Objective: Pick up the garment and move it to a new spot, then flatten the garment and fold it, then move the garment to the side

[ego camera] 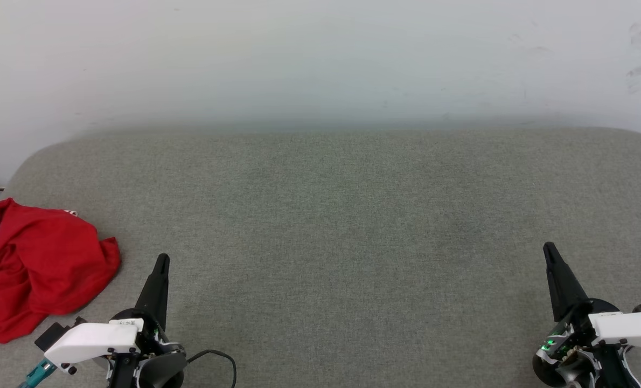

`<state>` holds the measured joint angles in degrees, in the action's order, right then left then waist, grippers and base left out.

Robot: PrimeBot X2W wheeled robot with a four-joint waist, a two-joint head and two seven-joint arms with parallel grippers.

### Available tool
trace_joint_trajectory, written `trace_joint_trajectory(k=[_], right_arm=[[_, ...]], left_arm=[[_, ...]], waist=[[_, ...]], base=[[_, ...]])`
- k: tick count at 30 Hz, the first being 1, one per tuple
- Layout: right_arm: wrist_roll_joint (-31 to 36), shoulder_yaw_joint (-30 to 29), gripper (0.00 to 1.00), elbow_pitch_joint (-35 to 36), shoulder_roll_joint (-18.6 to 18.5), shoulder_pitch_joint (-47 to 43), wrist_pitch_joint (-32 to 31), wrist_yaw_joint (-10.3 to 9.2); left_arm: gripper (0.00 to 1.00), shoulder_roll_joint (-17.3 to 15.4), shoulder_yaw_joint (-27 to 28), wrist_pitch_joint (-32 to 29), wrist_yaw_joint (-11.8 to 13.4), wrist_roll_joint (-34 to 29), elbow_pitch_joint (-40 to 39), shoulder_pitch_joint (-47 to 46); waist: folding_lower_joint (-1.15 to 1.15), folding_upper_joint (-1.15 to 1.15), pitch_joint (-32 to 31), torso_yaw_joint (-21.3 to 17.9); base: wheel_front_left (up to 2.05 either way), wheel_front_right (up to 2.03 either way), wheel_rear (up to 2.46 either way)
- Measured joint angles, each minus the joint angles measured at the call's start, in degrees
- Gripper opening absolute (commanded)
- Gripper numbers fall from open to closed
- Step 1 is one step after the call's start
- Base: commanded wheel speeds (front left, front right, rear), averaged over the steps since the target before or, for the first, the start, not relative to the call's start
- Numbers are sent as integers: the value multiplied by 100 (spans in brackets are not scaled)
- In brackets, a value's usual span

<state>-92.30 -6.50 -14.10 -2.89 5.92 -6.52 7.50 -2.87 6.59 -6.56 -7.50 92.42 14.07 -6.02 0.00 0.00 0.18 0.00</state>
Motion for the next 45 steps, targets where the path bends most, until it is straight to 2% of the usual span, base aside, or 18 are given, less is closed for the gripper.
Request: trace_joint_trajectory(k=[45], right_arm=[[0, 0, 0, 0, 0, 0, 0, 0]], left_arm=[[0, 0, 0, 0, 0, 0, 0, 0]], waist=[[0, 0, 0, 0]], base=[[0, 0, 0]])
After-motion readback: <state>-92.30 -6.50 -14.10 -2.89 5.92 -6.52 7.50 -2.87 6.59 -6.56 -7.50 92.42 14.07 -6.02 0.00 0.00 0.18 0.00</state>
